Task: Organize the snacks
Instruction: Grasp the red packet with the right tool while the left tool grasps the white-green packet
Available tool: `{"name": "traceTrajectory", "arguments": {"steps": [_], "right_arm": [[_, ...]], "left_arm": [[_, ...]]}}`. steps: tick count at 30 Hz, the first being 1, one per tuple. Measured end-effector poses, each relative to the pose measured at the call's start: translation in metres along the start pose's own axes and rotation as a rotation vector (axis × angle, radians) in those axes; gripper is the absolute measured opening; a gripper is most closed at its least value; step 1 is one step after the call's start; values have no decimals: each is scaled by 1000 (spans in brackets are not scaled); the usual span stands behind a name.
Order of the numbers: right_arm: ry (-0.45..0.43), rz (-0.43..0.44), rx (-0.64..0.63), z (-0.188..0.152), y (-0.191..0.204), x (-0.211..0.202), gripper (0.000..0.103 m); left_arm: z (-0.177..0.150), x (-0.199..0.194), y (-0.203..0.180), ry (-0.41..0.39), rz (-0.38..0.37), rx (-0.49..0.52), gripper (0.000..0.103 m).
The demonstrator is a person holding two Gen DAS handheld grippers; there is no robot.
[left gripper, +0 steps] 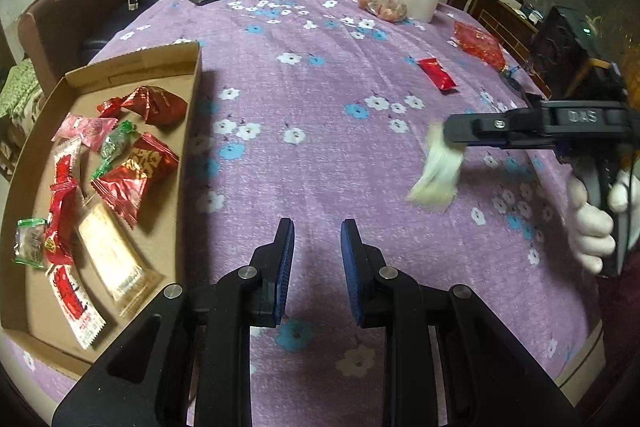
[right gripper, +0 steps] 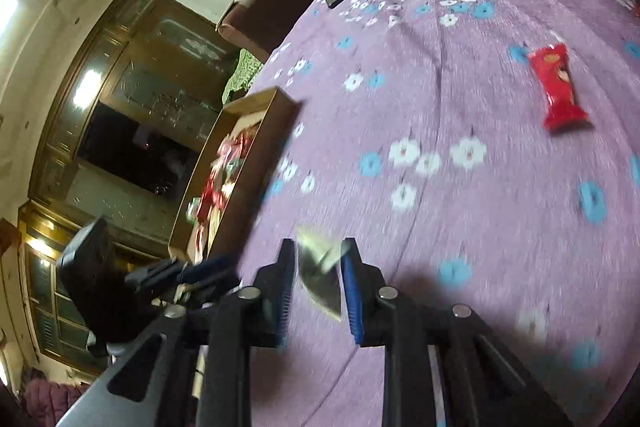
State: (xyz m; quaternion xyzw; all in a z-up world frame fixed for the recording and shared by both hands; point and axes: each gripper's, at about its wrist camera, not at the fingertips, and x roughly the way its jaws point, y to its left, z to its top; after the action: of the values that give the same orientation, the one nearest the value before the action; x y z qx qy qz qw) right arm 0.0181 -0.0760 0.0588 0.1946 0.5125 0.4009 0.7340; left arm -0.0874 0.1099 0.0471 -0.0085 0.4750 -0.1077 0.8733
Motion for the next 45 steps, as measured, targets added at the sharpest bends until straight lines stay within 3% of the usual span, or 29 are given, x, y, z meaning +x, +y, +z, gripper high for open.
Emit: {"name": "traceTrajectory", "arguments": {"steps": [2,5,7,9,13,17,18,19,21,30,36,41,45], "right_arm": [[-87,-74,15,4,-5,-20,46],[-267,-302,79,17,-26,-49,51],[-330,-456,69,28,-40,-56,51],[-339,-527,70,38,-51,-52,51],[-354,-552,92,56,-63,-34,51],[-309,-637,83,71,-66,-8,50],[-314,-659,67,71,-64,-6,42],[-300,-687,58,73,-63,-2,22],[-285,-748,38,72,-61,2,20],[-244,-611,31,20,-43,-30,21],[-245,-539,29,-18,-33,-50,21],[-257,-509,34,-36,-31,-57,21],[-259,-492,26,-45,-26,-57,21]], "left_arm": [[-2,-3,-3,-4,-5,7,22],[-5,-8,-5,-14,-14,8,22],[-6,-11,-5,-18,-23,6,22],[-6,-15,-5,-27,-33,4,22],[-5,-18,0,-31,-61,-11,22],[-2,-13,2,-7,-103,-34,22],[-1,-12,1,-4,-110,-33,22],[0,-11,-1,-4,-112,-29,22],[4,-9,-9,-4,-120,-6,22],[21,35,-68,35,-184,189,22],[36,54,-82,21,-193,223,22],[36,74,-87,57,-190,246,22],[37,80,-94,46,-164,262,40]]}}
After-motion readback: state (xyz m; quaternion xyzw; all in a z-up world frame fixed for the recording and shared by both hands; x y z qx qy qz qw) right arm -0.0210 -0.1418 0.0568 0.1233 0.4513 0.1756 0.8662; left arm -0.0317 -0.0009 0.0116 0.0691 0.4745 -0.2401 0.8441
